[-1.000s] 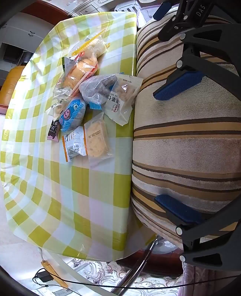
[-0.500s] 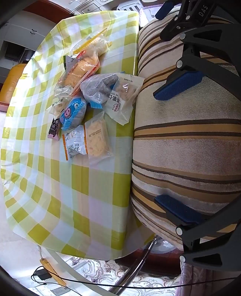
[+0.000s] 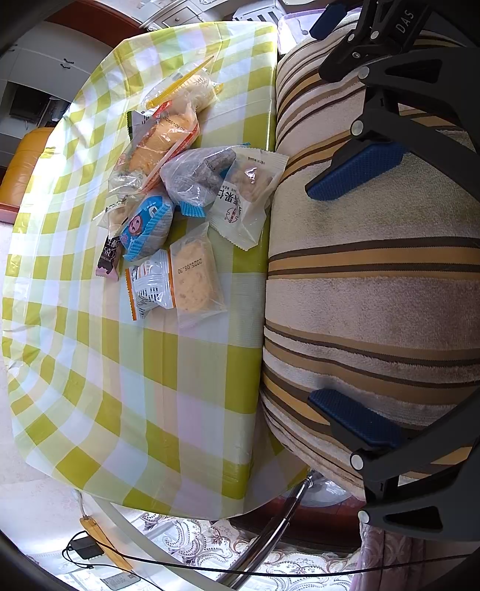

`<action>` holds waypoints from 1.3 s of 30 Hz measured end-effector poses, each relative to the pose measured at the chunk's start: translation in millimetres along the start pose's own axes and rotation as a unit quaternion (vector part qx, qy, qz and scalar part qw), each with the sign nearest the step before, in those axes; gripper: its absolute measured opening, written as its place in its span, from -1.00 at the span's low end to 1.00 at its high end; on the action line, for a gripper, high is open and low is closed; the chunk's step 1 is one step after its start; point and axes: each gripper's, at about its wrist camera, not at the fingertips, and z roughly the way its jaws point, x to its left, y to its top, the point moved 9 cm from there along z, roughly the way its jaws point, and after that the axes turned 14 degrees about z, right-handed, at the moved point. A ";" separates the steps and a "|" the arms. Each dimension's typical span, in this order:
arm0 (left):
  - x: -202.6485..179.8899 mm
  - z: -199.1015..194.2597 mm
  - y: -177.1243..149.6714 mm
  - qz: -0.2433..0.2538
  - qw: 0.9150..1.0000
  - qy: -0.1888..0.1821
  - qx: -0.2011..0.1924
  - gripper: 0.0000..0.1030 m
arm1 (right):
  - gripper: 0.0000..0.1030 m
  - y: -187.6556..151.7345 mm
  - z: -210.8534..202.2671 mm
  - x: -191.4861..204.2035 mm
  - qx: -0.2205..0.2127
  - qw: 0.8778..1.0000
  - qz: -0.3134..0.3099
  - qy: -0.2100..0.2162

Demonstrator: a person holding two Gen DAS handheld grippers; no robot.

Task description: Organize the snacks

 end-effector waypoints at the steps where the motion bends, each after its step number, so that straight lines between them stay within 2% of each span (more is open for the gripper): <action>1: -0.1 0.0 -0.2 0.000 1.000 0.000 0.000 0.92 | 0.97 0.0 0.0 -0.1 0.000 1.000 0.000 0.000; 39: 1.9 0.2 4.7 -0.003 1.000 -0.001 -0.002 0.92 | 0.97 -0.1 0.0 -0.2 0.000 1.000 0.000 0.000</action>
